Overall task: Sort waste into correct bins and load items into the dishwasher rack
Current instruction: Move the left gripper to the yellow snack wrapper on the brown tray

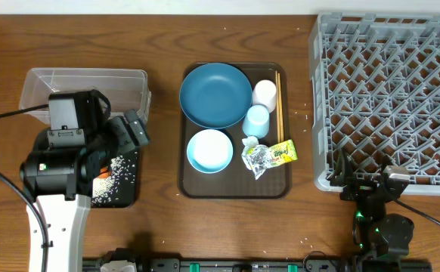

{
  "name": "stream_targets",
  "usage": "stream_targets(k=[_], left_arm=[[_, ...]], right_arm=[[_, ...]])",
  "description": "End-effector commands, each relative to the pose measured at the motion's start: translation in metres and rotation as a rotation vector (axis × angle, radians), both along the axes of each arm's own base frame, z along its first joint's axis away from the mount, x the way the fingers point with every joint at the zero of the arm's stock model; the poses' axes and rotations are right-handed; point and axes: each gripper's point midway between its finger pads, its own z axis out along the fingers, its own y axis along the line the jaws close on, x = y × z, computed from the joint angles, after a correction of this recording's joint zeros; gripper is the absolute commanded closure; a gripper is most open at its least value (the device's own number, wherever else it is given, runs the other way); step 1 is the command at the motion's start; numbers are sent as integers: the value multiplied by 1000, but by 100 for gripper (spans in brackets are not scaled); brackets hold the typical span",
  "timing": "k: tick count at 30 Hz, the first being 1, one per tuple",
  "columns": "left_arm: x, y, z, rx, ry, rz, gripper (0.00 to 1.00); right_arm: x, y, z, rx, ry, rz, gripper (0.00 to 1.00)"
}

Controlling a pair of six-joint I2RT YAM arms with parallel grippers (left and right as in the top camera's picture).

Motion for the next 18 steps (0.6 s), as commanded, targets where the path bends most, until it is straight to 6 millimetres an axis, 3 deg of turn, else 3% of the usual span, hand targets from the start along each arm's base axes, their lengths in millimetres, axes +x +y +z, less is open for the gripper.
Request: stream_targets(k=[1,5,11,18], left_arm=[[-8,-45,3,-235,32,-137,2],[-22,-88,8,-312,30,-386,2],[-42,-139,-3,-302,95,-602,2],[-34,-200,-36,-235,140,-781,2]], right_arm=[[0,-2,-1,-2,3,-3,1],[0,-2,-1,-2,3,-3,1],[0,-2,-1,-2,3,-3,1],[0,-2,-1,-2,3,-3,1]])
